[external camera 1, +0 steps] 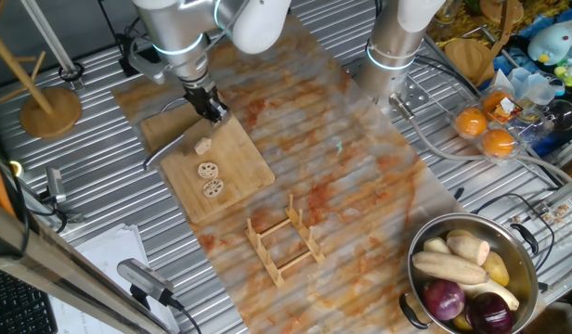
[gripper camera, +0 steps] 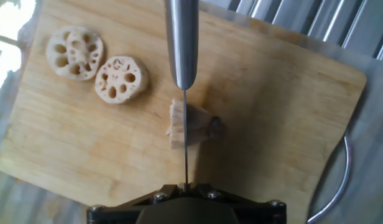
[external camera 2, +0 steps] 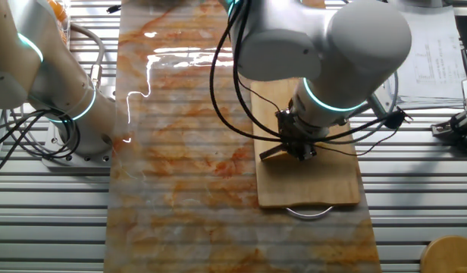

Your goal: Slice the lotus root

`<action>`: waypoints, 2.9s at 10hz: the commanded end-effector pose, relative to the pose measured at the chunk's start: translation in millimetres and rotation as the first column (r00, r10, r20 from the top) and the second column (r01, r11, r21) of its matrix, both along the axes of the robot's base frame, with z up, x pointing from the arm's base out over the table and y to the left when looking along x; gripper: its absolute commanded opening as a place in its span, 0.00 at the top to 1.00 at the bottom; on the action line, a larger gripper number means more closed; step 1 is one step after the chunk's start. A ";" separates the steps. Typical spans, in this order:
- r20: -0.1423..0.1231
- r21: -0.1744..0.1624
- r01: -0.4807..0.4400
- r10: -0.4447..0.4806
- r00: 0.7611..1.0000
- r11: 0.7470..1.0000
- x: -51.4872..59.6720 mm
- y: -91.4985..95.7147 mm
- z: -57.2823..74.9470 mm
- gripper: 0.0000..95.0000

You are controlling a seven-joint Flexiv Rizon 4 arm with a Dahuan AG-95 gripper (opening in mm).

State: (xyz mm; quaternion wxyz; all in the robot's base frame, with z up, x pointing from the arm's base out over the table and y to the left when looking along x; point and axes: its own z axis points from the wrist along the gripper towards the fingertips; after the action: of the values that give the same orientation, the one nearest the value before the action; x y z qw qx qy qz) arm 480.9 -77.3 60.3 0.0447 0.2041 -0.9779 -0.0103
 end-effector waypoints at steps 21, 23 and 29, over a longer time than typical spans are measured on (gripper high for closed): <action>-0.148 -0.031 0.017 -0.021 0.989 0.999 41.2 16.6 6.3 1.00; -0.160 -0.019 0.012 -0.015 0.987 1.000 34.4 15.5 16.1 1.00; -0.142 -0.015 -0.004 0.002 0.990 1.000 19.6 8.8 9.7 1.00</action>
State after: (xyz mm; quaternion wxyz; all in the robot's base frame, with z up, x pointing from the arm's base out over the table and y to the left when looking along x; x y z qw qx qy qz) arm 500.7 -68.9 69.1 0.1173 0.2042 -0.9717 -0.0189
